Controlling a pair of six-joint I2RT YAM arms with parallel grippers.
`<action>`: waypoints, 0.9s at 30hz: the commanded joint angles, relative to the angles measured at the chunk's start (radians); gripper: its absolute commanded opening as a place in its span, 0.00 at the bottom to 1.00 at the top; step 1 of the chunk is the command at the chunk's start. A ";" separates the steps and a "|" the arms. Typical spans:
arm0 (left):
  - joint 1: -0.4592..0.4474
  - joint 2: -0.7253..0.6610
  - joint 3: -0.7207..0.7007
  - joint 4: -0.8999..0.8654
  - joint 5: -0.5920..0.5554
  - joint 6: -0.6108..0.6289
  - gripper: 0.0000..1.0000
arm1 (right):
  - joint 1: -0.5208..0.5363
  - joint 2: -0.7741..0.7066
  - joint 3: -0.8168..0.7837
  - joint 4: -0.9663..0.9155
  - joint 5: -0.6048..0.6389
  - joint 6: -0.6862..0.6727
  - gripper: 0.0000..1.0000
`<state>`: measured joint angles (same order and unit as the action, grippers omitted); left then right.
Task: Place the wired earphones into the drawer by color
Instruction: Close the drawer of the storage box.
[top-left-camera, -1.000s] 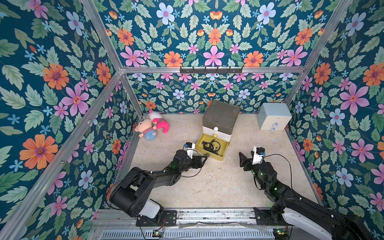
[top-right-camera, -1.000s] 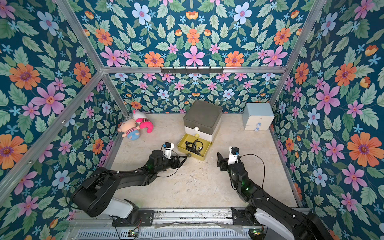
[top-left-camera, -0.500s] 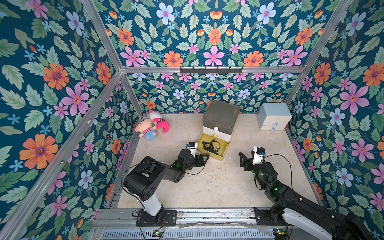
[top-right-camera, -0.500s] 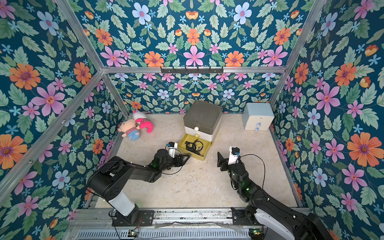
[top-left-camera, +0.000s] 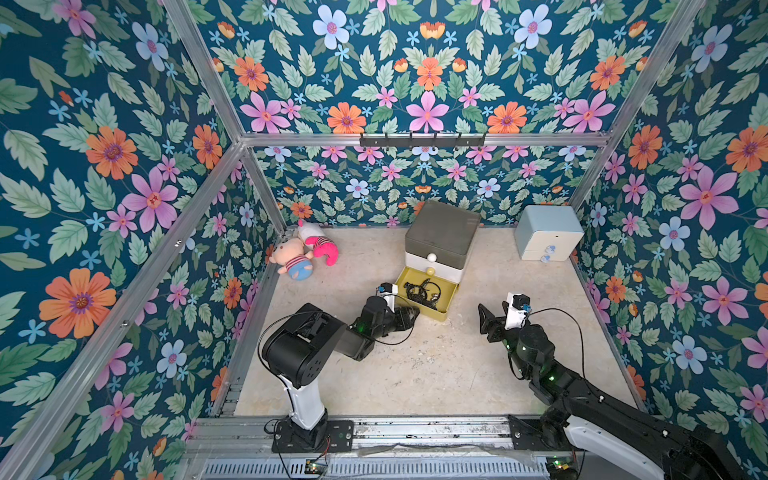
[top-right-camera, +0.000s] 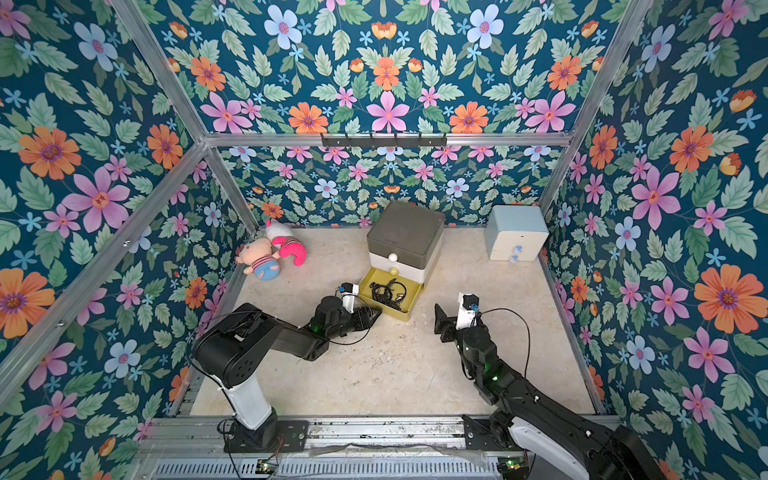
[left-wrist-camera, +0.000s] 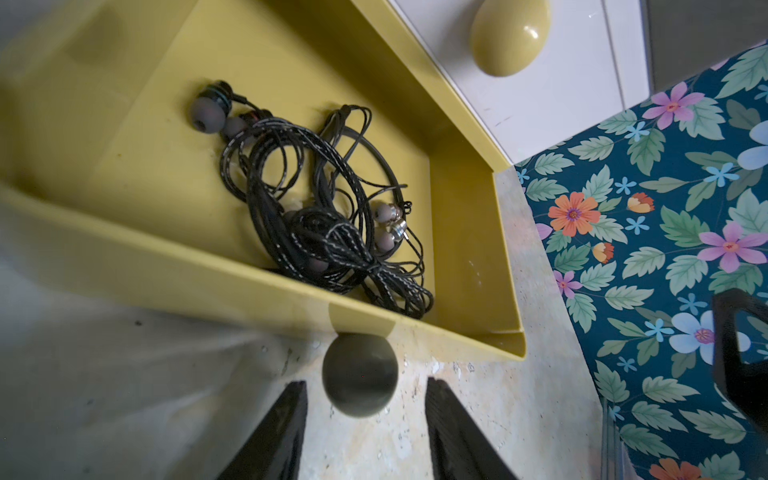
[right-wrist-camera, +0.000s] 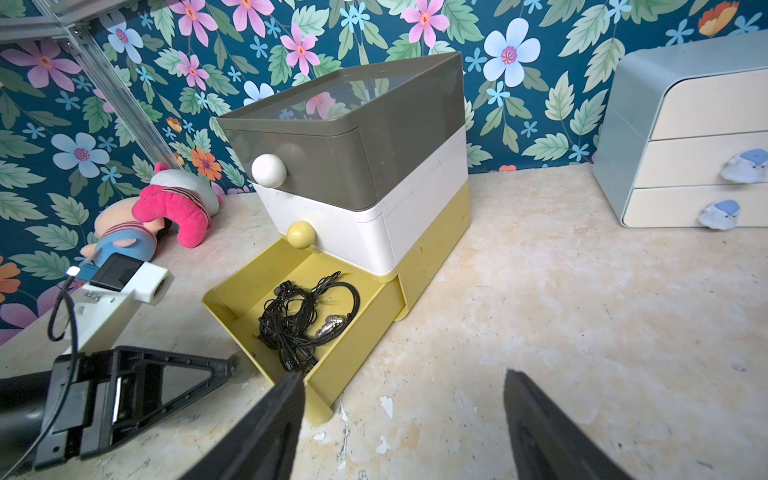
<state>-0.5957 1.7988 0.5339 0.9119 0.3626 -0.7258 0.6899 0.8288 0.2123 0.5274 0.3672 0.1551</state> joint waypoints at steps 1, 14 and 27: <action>-0.001 0.012 0.004 0.050 -0.014 -0.009 0.49 | 0.002 -0.003 0.000 0.036 0.010 -0.007 0.80; -0.003 0.054 0.015 0.115 -0.041 -0.037 0.38 | 0.001 -0.013 -0.003 0.032 0.011 -0.009 0.80; -0.007 0.078 0.062 0.166 -0.073 -0.061 0.36 | 0.001 -0.014 -0.001 0.028 0.012 -0.008 0.80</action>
<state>-0.6022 1.8694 0.5777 1.0122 0.3080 -0.7826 0.6899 0.8169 0.2115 0.5270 0.3672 0.1513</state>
